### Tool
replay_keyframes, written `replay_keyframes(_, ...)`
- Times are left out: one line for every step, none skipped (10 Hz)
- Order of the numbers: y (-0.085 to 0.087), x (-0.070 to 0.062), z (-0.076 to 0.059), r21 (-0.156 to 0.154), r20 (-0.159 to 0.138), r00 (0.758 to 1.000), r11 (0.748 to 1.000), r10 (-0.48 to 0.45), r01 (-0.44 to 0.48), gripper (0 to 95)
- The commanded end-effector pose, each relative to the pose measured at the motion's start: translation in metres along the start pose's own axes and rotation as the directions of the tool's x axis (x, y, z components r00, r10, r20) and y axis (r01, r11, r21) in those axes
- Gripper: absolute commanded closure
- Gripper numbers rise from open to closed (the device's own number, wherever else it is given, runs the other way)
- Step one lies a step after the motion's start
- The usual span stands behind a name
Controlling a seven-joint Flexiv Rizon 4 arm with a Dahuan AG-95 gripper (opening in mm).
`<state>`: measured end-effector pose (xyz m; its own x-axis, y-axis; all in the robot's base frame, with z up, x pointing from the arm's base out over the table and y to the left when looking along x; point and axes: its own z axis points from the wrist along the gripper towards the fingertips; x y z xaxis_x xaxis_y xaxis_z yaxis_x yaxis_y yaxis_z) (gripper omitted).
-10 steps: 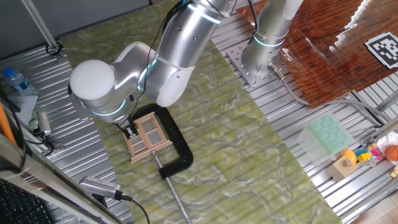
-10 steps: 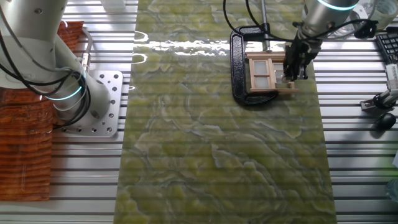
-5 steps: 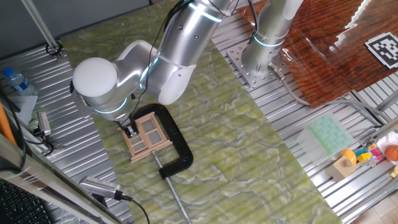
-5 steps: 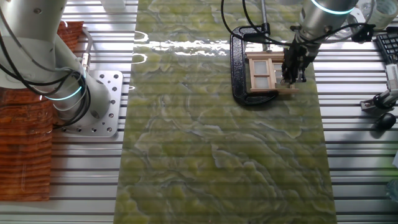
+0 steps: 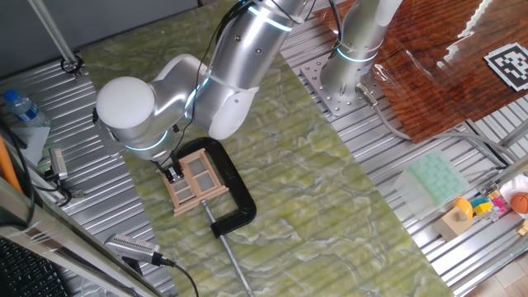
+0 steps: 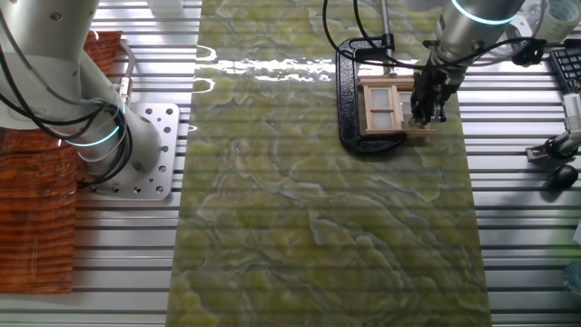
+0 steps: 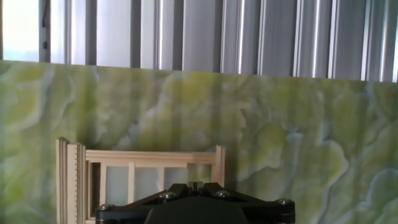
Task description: Open a sliding window
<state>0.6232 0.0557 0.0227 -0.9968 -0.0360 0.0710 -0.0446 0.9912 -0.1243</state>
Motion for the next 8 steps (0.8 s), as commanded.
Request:
replay_keyframes(-0.0001,-0.0005,0.0000,-0.003,-0.002,1.000,1.000,-0.005,0.005,95.0)
replay_keyframes(-0.0002,-0.0005,0.0003,-0.005,-0.003,1.000,1.000,-0.009,0.009,95.0)
replay_keyframes(-0.0002,-0.0006,0.0007,-0.005,-0.004,1.000,1.000,-0.009,0.009,95.0)
replay_keyframes(-0.0003,-0.0008,0.0016,-0.006,-0.004,1.000,1.000,-0.009,0.009,95.0)
replay_keyframes(-0.0003,-0.0010,0.0025,-0.007,-0.004,1.000,1.000,-0.010,0.010,95.0)
replay_keyframes(-0.0004,-0.0010,0.0028,-0.011,-0.003,1.000,1.000,-0.014,0.014,95.0)
replay_keyframes(-0.0003,-0.0010,0.0029,-0.015,-0.003,1.000,1.000,-0.016,0.016,95.0)
replay_keyframes(0.0001,-0.0009,0.0029,-0.023,-0.002,1.000,1.000,-0.018,0.018,95.0)
